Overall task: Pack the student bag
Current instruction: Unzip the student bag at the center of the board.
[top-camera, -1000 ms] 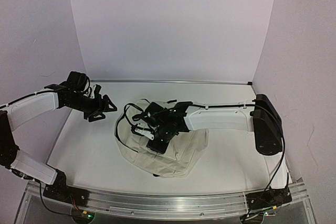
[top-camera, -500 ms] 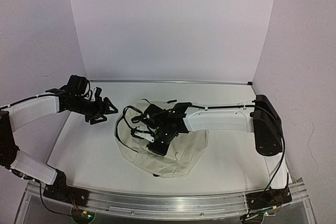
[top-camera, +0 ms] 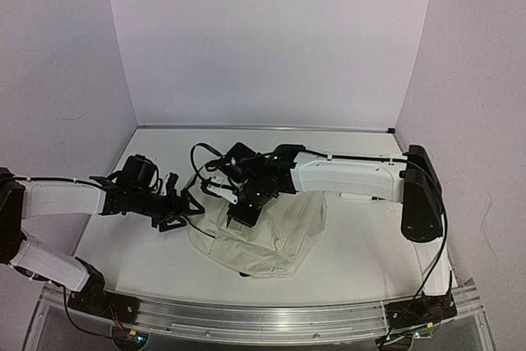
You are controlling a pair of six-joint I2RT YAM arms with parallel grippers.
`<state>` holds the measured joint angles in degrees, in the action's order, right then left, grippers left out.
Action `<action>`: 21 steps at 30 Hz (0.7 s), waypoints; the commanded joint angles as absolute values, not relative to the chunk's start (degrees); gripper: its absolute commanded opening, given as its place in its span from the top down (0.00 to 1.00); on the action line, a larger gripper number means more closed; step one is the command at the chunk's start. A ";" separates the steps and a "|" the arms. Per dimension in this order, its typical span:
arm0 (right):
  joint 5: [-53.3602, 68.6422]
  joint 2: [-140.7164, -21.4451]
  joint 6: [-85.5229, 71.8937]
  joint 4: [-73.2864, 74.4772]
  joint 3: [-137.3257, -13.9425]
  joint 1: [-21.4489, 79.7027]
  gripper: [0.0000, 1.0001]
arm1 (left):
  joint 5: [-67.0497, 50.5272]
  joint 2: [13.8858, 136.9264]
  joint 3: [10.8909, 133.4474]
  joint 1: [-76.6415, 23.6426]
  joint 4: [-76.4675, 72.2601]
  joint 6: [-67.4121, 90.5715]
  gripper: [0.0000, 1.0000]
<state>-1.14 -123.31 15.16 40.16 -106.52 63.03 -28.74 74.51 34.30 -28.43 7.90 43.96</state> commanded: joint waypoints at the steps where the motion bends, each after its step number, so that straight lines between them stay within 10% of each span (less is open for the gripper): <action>1: -4.23 -120.19 15.03 39.99 -109.58 61.59 1.00 | -27.08 77.58 32.36 -29.00 1.15 47.33 0.19; 8: -4.00 -119.18 14.77 39.96 -108.88 60.49 1.00 | -25.65 82.10 31.81 -29.00 0.90 47.67 0.41; 16: -1.81 -118.84 14.86 39.98 -108.22 54.07 1.00 | -20.92 81.10 31.97 -28.92 7.11 46.48 0.94; 21: 4.79 -118.44 12.92 39.95 -108.05 50.43 1.00 | -19.36 79.39 31.42 -28.92 9.37 44.52 1.00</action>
<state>1.22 -122.85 14.87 40.34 -107.02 54.03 -23.19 81.70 32.10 -29.10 5.27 47.31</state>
